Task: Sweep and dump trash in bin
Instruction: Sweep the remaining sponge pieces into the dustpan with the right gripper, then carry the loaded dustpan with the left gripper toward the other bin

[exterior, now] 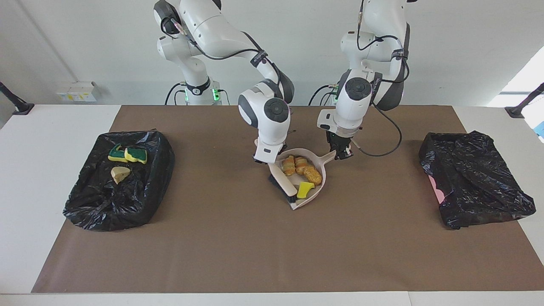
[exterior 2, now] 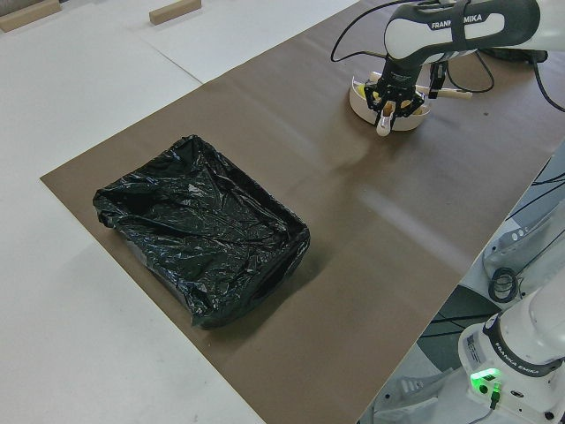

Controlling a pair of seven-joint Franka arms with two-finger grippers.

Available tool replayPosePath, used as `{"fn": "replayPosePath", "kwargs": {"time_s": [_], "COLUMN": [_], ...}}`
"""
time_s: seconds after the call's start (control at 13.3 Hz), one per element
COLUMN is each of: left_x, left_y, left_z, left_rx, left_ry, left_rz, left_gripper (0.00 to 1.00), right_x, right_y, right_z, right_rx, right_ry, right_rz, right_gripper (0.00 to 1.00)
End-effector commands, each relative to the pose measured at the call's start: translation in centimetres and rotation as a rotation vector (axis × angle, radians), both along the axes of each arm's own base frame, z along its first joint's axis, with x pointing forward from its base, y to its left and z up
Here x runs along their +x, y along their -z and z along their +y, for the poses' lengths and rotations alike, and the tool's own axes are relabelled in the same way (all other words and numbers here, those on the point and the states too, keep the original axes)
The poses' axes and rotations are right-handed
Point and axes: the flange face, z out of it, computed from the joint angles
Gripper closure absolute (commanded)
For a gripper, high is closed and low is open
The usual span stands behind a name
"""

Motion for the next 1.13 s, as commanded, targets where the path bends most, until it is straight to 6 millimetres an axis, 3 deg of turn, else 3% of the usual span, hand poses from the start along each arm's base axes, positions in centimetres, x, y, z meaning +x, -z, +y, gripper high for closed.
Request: {"fn": "replayPosePath", "kwargs": {"time_s": [0.0, 0.23, 0.38, 0.6, 0.68, 0.9, 1.05], "left_x": [-0.4, -0.1, 0.1, 1.5, 1.9, 2.2, 2.7], "left_y": [-0.3, -0.4, -0.9, -3.5, -4.8, -8.6, -10.8], "left_z": [0.5, 0.7, 1.0, 3.8, 5.0, 11.2, 15.6], "left_rx": [0.008, 0.009, 0.009, -0.009, -0.02, -0.015, -0.003], "left_ry": [-0.067, -0.149, -0.189, -0.332, -0.371, -0.493, -0.576], "left_rz": [-0.024, -0.025, -0.028, -0.07, -0.09, -0.097, -0.088], "left_gripper": [1.0, 1.0, 1.0, 1.0, 1.0, 1.0, 1.0], "right_x": [1.0, 3.0, 2.7, 1.3, 0.6, -3.0, -4.5], "right_y": [-0.2, -0.5, -2.8, -7.6, -9.4, -16.0, -15.7], "right_z": [-2.4, -6.9, -8.1, -10.2, -10.5, -9.4, -7.1], "right_rx": [0.002, -0.055, -0.089, -0.116, -0.129, -0.08, -0.056], "right_ry": [0.037, 0.087, 0.102, 0.136, 0.136, 0.204, 0.301], "right_rz": [0.049, 0.077, 0.075, 0.101, 0.106, 0.105, 0.104], "right_gripper": [1.0, 1.0, 1.0, 1.0, 1.0, 1.0, 1.0]}}
